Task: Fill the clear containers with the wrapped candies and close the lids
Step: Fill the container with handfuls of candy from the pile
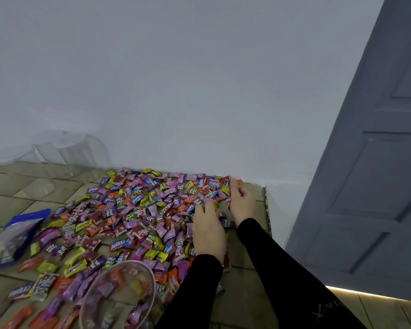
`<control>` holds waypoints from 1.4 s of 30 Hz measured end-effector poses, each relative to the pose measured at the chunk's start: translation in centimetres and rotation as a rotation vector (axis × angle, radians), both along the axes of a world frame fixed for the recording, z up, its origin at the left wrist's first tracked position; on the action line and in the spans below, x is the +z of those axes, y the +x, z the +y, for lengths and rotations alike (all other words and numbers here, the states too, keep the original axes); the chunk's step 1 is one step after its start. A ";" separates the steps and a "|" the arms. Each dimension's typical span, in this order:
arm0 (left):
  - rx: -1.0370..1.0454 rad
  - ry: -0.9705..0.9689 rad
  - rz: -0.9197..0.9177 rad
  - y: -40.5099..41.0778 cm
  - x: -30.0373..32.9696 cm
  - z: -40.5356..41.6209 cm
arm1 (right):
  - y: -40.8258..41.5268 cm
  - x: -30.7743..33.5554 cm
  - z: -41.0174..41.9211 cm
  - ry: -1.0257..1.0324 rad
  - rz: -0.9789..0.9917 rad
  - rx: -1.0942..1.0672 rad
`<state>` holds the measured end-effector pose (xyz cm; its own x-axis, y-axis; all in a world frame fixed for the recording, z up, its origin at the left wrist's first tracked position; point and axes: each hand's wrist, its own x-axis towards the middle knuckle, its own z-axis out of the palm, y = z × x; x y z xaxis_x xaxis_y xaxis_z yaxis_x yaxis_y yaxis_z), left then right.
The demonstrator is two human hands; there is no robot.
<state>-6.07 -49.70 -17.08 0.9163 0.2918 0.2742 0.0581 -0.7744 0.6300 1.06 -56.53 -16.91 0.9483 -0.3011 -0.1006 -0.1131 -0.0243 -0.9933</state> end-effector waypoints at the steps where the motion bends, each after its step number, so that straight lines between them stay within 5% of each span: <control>1: -0.003 -0.008 -0.002 -0.1 0.3 -0.1 | -0.1 0.2 -0.1 0.010 0.018 -0.006; 23: -0.170 -0.186 -0.238 -7.7 13.7 3.0 | -10.3 11.7 2.8 0.370 -0.179 -0.059; 42: -0.456 -0.573 -0.343 -14.4 11.2 15.4 | -19.4 12.4 11.5 0.242 -0.303 -0.182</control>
